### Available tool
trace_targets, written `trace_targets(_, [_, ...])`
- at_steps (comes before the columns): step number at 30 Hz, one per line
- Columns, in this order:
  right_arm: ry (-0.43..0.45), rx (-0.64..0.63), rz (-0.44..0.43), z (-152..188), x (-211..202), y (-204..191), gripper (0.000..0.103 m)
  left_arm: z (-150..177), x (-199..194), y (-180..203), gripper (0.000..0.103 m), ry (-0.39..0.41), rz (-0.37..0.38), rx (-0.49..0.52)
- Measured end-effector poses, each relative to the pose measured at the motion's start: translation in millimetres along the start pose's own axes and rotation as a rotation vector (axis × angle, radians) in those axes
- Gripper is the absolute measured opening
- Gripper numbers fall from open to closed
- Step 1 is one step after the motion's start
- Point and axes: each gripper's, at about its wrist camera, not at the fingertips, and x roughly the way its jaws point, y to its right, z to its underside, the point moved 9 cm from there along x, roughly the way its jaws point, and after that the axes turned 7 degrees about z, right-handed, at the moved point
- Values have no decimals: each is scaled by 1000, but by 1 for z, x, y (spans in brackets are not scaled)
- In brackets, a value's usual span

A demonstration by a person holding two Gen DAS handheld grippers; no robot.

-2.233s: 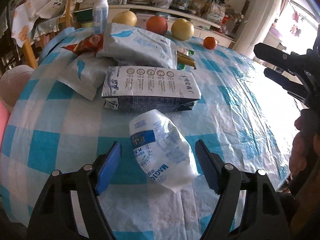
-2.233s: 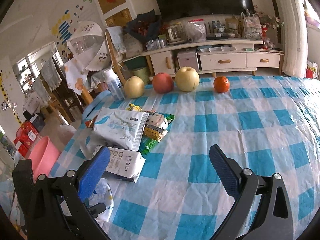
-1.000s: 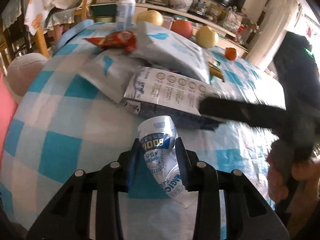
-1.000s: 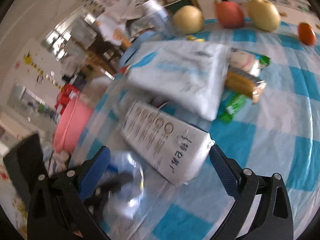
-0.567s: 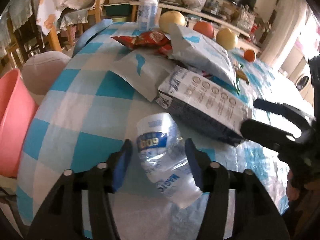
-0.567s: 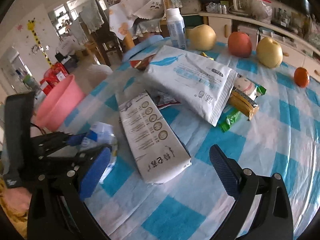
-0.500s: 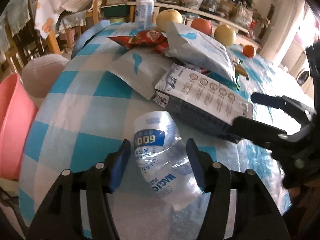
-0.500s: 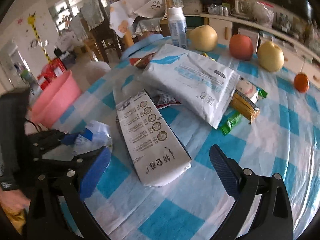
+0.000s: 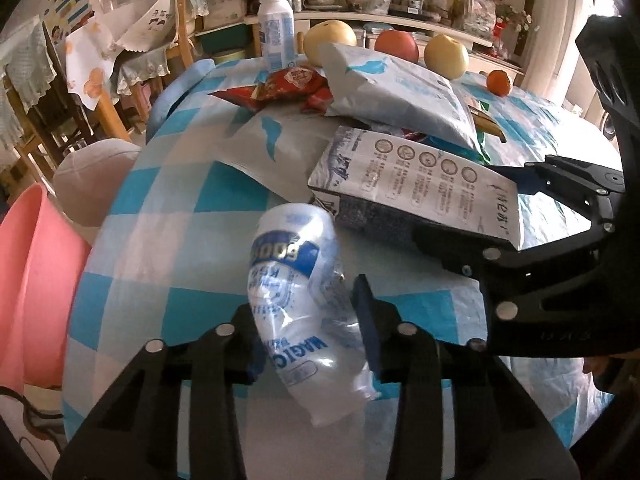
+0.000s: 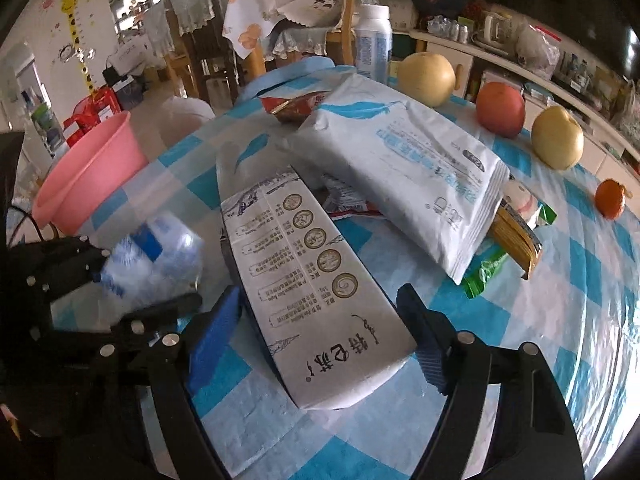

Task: Collect trash
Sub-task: 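Grasp the flat white milk box with the right gripper while the left gripper holds the bottle, then carry bottle and milk box over the pink basin and open both grippers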

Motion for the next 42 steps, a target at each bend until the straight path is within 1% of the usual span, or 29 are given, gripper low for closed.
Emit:
trace_targets(3, [0, 4, -6, 0, 1, 0, 79, 0, 0, -1, 37, 2, 11, 3])
trace_targets(8, [1, -15, -1, 1, 3, -2, 77, -2, -2, -10, 33, 6, 39, -38])
trace_targets(12, [2, -6, -10, 1, 2, -3, 75, -3, -4, -13, 28, 11, 80, -68])
trace_targets(16, [10, -9, 8, 0, -1, -7, 72, -4, -6, -15, 25, 15, 120, -101])
trace_targets(18, [16, -8, 13, 1, -4, -8, 71, -4, -7, -17, 25, 18, 129, -112])
trace_targets(22, [58, -17, 38, -3, -18, -12, 67, -5, -12, -22, 24, 36, 164, -141])
trace_targets(28, [110, -30, 85, -6, -35, -15, 66, -8, -19, -29, 24, 59, 190, -164])
trace_targets(33, [164, -46, 107, -13, -53, -21, 63, -13, -32, -38, 24, 101, 199, -179])
trace_targets(39, [205, -100, 146, -18, -64, -41, 63, -19, -50, -54, 24, 158, 201, -204])
trace_targets(42, [242, -118, 164, -25, -74, -52, 62, -21, -60, -64, 24, 190, 193, -218])
